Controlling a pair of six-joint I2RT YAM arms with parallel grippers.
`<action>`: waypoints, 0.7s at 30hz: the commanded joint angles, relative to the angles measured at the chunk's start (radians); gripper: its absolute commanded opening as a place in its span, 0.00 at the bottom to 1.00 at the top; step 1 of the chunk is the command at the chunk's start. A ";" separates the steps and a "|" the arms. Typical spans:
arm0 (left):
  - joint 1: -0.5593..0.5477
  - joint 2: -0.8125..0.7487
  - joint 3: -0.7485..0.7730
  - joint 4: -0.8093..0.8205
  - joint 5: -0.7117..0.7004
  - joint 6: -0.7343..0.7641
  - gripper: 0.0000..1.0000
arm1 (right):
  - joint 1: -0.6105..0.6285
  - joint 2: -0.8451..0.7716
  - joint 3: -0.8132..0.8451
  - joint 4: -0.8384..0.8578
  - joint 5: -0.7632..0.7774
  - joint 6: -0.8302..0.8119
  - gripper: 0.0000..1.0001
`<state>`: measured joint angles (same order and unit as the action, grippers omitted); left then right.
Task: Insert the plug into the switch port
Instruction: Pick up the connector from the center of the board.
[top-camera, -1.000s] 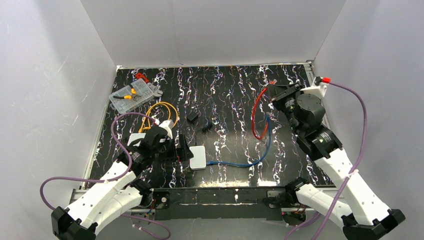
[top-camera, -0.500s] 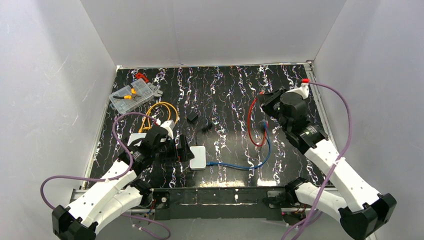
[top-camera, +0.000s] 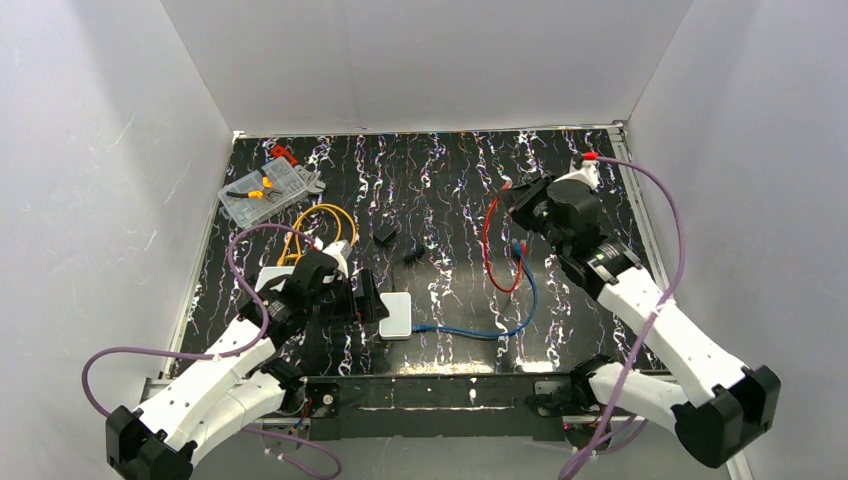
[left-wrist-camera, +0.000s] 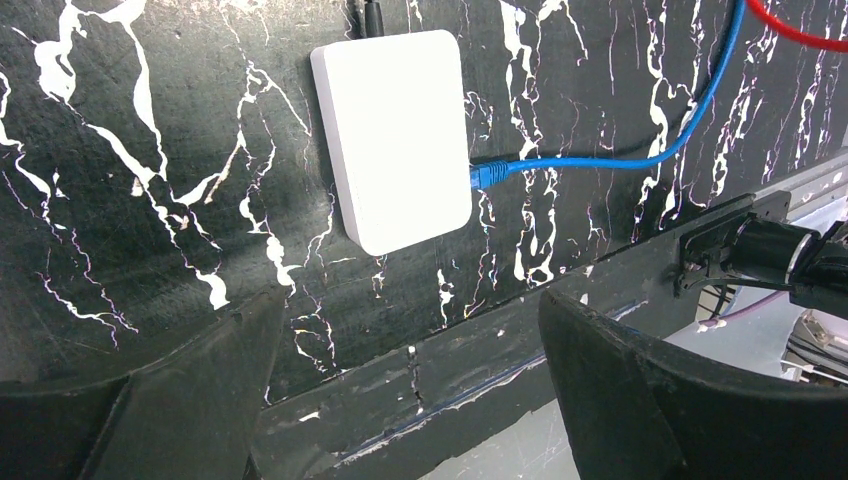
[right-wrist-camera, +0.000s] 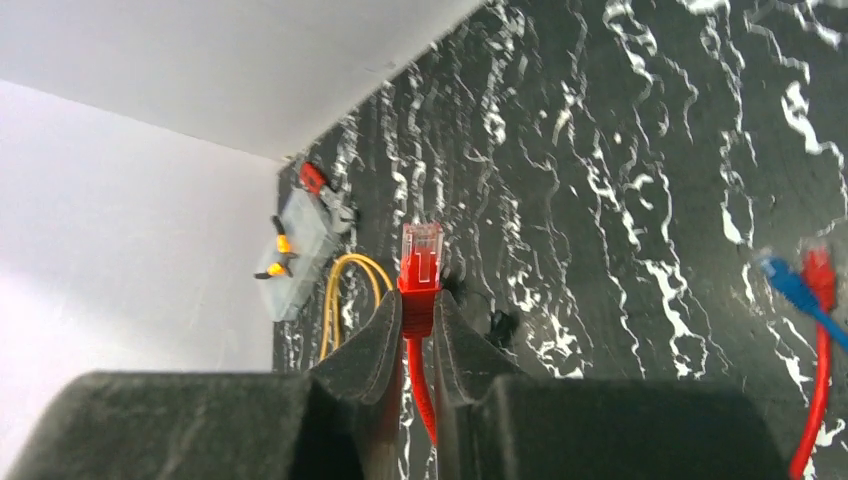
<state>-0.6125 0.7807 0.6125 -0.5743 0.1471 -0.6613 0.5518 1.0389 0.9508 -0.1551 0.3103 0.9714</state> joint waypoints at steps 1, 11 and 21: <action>-0.001 -0.011 -0.007 -0.005 0.004 0.016 0.98 | -0.001 -0.177 0.160 0.101 0.011 -0.109 0.01; -0.001 -0.003 -0.010 0.003 0.007 0.017 0.98 | -0.003 -0.113 -0.027 0.116 -0.069 -0.051 0.01; -0.001 -0.011 -0.012 0.003 0.013 0.017 0.98 | -0.003 -0.159 0.091 0.145 -0.252 -0.226 0.01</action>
<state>-0.6125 0.7795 0.6125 -0.5686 0.1513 -0.6594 0.5510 0.9485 0.9123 -0.1074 0.1963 0.8478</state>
